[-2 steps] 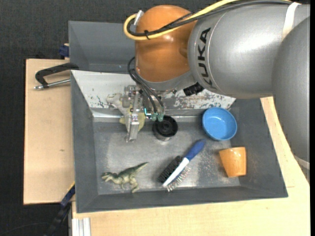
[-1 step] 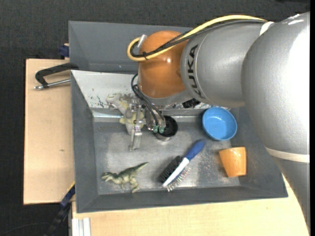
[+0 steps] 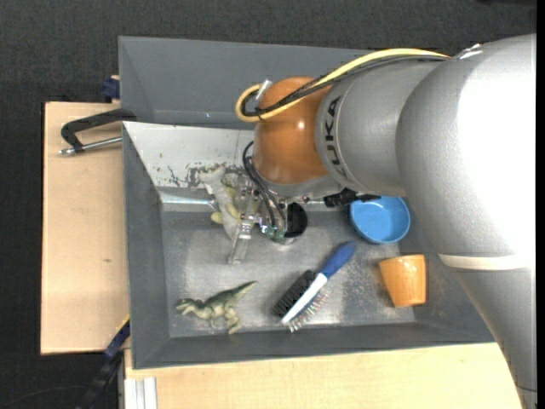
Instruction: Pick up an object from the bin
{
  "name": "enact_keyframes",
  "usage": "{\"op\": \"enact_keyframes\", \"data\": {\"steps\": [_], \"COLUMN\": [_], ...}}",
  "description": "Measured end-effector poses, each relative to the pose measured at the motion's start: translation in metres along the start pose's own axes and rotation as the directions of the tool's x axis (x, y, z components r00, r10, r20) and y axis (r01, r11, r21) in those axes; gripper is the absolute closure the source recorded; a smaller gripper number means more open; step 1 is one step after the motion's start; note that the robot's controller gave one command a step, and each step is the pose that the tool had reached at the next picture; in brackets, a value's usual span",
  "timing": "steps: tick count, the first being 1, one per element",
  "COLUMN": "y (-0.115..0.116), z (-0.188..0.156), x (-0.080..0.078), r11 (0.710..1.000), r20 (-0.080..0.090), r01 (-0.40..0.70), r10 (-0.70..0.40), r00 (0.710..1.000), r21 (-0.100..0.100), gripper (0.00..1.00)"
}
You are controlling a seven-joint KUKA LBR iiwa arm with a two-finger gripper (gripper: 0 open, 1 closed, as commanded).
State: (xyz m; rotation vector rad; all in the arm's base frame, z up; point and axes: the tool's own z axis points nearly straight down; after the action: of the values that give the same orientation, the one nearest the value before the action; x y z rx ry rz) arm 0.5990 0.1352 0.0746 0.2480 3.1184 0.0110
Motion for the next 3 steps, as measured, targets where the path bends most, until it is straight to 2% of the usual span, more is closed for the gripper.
{"op": "enact_keyframes", "data": {"steps": [1,2,3], "y": [0.001,0.014,0.008], "z": [-0.004,-0.003,-0.004], "x": [-0.003,0.007,0.009], "r11": [1.0,0.966,0.964], "r20": [0.01,0.008,0.009], "r01": [-0.002,-0.258,-0.264], "r10": [0.002,0.258,0.264], "r00": [1.0,0.966,0.964], "r21": [-0.004,0.002,-0.005], "gripper": [1.0,1.0,1.0]}}
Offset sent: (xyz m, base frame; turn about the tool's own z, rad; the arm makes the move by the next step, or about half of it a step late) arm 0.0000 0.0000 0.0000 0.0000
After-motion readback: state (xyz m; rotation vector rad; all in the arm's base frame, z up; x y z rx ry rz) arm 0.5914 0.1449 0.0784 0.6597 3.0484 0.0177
